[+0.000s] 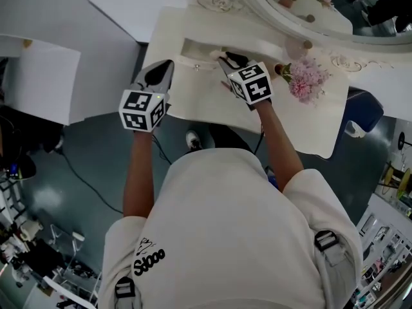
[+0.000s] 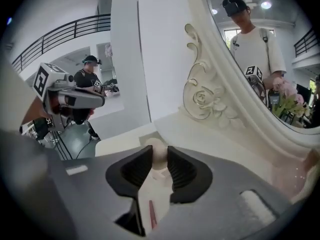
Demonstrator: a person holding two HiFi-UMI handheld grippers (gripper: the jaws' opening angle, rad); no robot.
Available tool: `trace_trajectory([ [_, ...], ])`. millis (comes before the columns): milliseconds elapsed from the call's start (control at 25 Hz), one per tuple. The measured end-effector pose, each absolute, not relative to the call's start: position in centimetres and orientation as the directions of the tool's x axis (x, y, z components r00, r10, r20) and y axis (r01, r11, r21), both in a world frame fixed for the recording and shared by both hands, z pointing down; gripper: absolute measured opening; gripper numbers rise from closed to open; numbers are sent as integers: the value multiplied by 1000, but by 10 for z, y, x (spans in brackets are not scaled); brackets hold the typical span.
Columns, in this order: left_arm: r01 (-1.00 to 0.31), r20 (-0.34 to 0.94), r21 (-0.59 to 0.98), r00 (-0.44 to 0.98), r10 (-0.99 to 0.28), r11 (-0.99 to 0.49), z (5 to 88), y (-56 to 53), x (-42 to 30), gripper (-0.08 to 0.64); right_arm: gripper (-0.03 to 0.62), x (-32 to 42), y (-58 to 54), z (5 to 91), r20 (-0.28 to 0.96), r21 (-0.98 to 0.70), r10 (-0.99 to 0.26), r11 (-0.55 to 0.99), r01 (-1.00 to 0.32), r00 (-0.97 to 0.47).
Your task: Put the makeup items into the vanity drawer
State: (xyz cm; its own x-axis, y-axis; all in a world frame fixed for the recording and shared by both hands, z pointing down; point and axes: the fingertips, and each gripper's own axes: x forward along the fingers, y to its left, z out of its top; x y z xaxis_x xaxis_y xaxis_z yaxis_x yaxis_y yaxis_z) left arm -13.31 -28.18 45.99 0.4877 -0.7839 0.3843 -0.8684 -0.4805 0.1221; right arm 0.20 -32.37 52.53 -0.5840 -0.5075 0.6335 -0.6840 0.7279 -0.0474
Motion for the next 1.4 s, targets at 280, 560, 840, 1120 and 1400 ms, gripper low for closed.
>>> trace_trajectory([
  [280,-901,412,120,427,-805,-417,464,-282,-157,18,104,-33,-342,559,676,-82,-441,751,-655,-591],
  [560,-908,431,134,414,-802,-397,471,-284,-160,18,121,-41,-349,587,720,-115,-391,748,-654,-573],
  [840,-896,432,138,438,-788,-423,473,-284,-152,18,150,-29,-345,590,714,-128,-416,713,-690,-563],
  [1120,-870,427,139,484,-764,-473,473,-279,-132,18,155,24,-311,607,757,-77,-435,683,-726,-488],
  [1400,-843,443,150,524,-728,-516,482,-272,-111,18,158,51,-258,660,857,-65,-306,734,-676,-415],
])
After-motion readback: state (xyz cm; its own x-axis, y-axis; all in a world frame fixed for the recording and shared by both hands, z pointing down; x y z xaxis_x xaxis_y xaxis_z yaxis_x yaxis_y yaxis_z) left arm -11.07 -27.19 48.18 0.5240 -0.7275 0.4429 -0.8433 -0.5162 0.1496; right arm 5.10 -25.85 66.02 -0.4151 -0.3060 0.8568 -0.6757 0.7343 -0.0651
